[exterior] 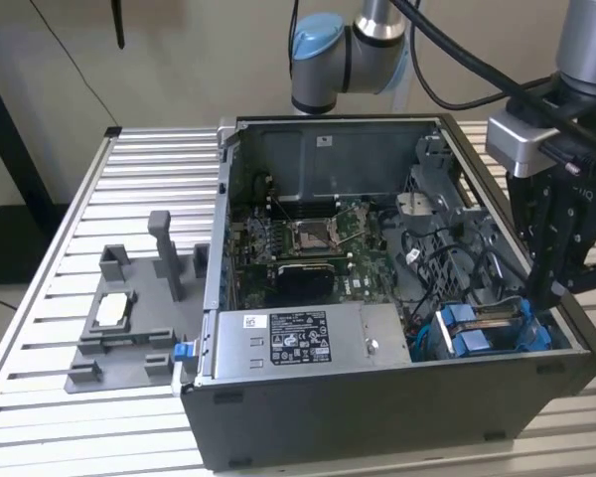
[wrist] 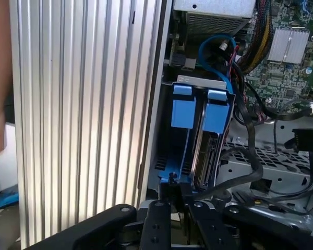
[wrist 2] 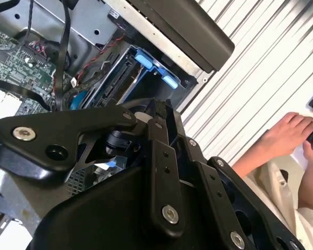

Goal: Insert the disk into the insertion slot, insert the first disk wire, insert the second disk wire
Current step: 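Insert the first disk wire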

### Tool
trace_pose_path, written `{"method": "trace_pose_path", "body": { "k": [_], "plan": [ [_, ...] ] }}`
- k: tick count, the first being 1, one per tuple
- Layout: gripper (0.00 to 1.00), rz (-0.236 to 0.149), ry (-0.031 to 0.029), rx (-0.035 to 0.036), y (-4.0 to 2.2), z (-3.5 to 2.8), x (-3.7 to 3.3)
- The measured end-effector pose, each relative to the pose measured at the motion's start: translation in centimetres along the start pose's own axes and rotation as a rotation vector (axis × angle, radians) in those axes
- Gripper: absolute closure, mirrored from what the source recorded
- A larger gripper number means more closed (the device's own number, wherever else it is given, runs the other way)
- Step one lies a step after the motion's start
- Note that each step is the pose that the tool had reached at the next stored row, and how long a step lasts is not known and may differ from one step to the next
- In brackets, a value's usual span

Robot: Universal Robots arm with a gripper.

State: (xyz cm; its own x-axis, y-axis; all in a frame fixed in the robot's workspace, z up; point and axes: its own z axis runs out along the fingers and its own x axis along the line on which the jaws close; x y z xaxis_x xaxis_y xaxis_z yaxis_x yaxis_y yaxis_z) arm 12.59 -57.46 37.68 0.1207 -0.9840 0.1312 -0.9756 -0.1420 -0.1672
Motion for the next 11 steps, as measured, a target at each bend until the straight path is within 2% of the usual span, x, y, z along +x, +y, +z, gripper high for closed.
{"method": "trace_pose_path", "body": {
  "k": [1,2,4,8,9,11],
  "plan": [
    [0.81,0.003,-0.0046,0.0002,0.00,0.02,0.00],
    [0.81,0.008,-0.0120,0.0008,0.00,0.06,-0.01],
    [0.81,0.018,-0.0298,0.0022,0.00,0.07,-0.01],
    [0.81,0.037,-0.0700,0.0059,0.01,0.11,-0.02],
    [0.81,0.040,-0.0748,0.0057,0.01,0.15,-0.02],
    [0.81,0.039,-0.0767,-0.0091,-0.13,0.27,-0.02]
  ]
}}
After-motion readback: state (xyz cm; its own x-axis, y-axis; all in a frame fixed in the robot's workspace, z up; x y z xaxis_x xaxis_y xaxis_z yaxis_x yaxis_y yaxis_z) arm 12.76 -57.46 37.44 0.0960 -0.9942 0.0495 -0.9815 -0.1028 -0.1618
